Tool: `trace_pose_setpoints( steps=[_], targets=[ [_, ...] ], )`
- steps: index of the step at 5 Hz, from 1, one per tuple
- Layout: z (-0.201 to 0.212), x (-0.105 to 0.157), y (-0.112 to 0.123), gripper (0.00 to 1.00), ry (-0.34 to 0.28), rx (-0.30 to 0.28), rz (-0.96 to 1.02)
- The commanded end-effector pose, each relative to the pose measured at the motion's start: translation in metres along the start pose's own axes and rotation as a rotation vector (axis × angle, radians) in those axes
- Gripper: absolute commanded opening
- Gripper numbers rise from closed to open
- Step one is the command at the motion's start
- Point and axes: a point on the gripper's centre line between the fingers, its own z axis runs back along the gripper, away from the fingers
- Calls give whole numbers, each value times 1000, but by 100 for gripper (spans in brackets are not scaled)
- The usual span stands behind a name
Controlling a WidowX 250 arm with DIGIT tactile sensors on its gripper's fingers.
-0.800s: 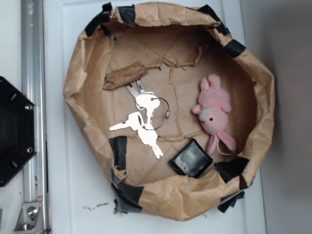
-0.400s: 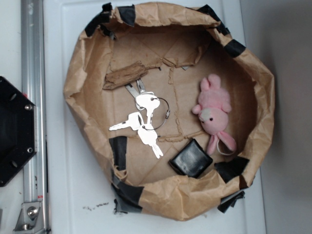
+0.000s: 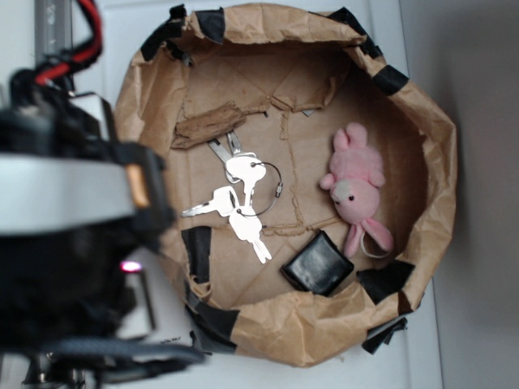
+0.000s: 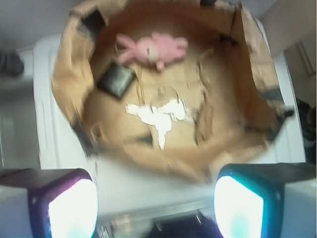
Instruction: Grab the black box.
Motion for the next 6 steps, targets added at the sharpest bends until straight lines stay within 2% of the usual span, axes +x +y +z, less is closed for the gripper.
trace_pose_setpoints(
  steps=[1,2,3,4,5,6],
  targets=[
    [-41,28,20,100,-33,-73,316],
    [-46,38,35,100,-84,-82,479],
    [-40,46,42,100,-113,-72,555],
    [-48,53,42,100,-118,-122,580],
    [-66,59,22,100,-93,-236,500],
    [-66,59,22,100,-93,-236,500]
  ],
)
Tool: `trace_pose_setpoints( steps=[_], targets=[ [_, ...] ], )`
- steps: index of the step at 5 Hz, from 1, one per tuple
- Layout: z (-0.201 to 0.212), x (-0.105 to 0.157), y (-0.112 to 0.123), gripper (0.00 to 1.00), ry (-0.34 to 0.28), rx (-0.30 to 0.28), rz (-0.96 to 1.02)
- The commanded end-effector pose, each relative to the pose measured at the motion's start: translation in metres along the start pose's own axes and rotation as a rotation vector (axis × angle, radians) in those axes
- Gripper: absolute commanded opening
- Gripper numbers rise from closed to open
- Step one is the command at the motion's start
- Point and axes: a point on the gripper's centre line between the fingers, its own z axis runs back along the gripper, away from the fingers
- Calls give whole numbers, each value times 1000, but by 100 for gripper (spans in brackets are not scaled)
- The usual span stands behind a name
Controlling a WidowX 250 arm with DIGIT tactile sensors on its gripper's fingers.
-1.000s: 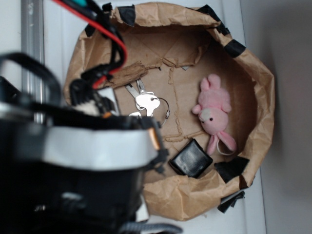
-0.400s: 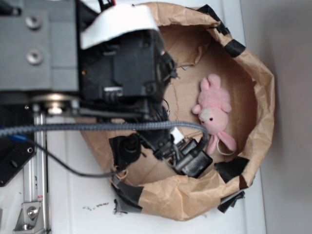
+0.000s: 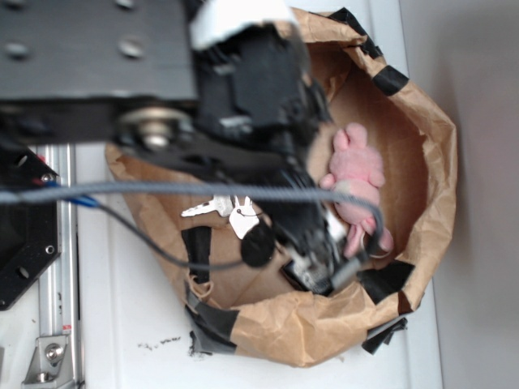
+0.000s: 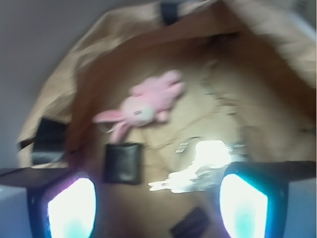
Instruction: Grab the black box.
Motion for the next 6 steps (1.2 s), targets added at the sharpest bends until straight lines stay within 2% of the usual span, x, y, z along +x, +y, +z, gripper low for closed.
trace_pose_setpoints(
  steps=[1,3,4,5,6],
  targets=[
    [6,9,4,100,-27,-19,15],
    [6,9,4,100,-27,-19,15],
    [-20,8,8,100,-23,-23,37],
    [-42,8,2,100,-3,-2,58],
    [-54,8,-4,100,6,-19,29]
  ],
)
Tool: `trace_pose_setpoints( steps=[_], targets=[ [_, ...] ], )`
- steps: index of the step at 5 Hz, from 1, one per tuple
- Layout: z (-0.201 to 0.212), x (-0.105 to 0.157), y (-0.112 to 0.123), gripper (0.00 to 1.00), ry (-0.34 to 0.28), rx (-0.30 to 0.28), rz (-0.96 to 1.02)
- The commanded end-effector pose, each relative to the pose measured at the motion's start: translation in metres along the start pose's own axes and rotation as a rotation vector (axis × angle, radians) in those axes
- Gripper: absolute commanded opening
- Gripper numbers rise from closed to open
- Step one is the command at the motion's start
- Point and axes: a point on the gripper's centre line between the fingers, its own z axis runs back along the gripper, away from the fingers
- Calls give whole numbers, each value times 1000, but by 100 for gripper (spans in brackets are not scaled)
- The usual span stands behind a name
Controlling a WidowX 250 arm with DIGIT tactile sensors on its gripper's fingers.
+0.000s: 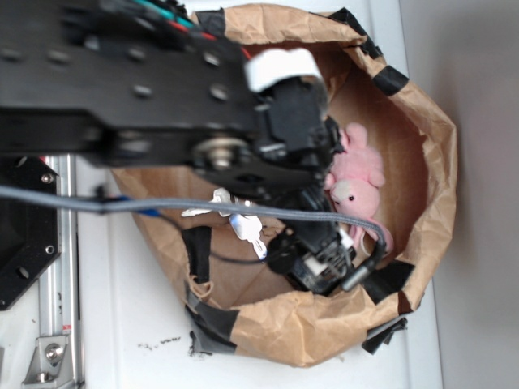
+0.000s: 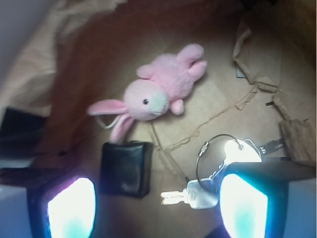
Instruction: Grab the black box.
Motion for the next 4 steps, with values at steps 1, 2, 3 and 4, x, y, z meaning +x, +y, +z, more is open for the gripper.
trace_pose_setpoints(
  steps=[1,2,3,4],
  targets=[
    [-18,2,-22,100,11,-39,-62],
    [-34,1,-32,100,41,-12,-82],
    [-51,-5,-42,100,74,-17,-104],
    [-57,-10,-58,100,82,-21,-131]
  ],
)
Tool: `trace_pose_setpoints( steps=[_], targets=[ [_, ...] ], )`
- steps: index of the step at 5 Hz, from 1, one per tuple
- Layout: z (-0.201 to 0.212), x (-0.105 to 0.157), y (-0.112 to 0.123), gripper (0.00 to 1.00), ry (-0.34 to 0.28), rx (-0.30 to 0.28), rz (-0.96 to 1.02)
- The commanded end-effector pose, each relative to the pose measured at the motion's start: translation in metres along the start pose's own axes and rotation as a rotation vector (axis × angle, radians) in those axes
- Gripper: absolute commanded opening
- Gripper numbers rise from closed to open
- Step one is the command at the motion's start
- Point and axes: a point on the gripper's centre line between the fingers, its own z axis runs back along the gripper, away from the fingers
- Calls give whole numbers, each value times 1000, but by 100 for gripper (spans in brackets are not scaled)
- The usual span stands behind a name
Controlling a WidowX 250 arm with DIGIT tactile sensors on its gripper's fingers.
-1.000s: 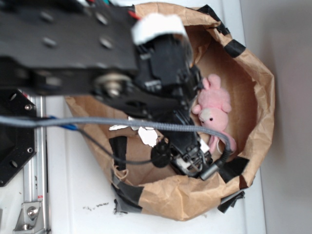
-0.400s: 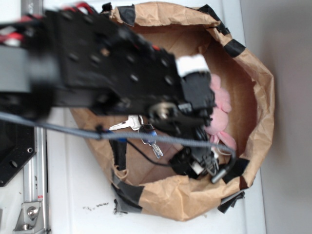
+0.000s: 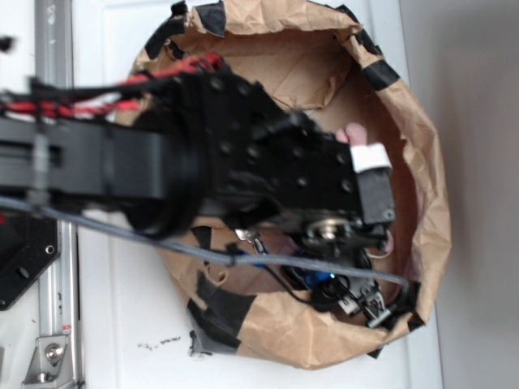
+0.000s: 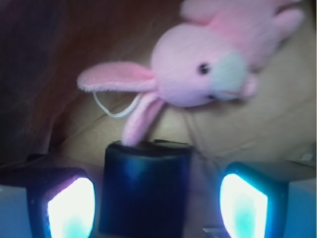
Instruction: Grab the black box.
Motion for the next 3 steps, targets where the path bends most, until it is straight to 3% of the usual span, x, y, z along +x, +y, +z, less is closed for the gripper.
trace_pose_setpoints(
  steps=[1,3],
  targets=[
    [-13,-4,-35,100,20,-11,-71],
    [-49,-20,-38,100,85,105,-121]
  ],
)
